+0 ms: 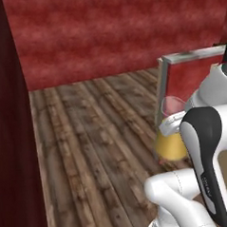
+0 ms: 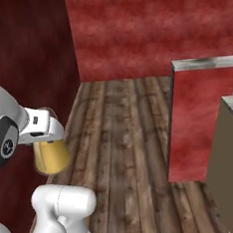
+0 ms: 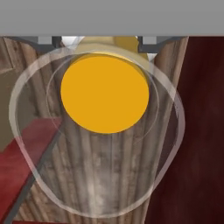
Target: There is a tray on the dining counter. Grab the cup, mug, and pitcher and place them on the tray. The pitcher may be placed next to the tray if it cannot fit the tray.
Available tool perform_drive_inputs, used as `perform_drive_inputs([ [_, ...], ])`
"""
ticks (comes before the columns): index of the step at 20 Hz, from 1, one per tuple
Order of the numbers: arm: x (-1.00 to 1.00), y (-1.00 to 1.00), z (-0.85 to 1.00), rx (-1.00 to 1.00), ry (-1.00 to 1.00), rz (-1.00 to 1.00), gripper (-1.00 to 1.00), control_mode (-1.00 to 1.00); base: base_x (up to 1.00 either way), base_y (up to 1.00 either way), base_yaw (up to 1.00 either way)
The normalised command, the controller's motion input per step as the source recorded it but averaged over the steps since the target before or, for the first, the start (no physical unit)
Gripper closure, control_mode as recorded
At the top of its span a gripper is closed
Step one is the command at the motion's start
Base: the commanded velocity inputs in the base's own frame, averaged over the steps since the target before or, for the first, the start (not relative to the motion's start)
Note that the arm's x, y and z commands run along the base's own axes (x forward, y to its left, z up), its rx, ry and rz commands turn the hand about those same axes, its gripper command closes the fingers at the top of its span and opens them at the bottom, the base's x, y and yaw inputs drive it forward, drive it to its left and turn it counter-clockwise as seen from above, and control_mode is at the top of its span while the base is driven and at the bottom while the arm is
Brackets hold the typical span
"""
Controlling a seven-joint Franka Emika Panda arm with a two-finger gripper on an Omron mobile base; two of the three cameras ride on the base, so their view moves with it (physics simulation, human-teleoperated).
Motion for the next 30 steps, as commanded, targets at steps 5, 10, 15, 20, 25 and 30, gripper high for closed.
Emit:
perform_drive_inputs([
  [5,0.0,0.0,0.0,0.0,0.0,0.0,1.0,1.0,1.0,0.35,0.0],
  [10,0.0,0.0,0.0,0.0,0.0,0.0,1.0,1.0,1.0,0.36,0.0],
  [15,0.0,0.0,0.0,0.0,0.0,0.0,1.0,1.0,1.0,0.38,0.0],
  [20,0.0,0.0,0.0,0.0,0.0,0.0,1.0,1.0,1.0,0.38,-0.01],
  [25,0.0,0.0,0.0,0.0,0.0,0.0,1.0,1.0,1.0,0.35,-0.02],
  [30,0.0,0.0,0.0,0.0,0.0,0.0,1.0,1.0,1.0,0.16,-0.12],
])
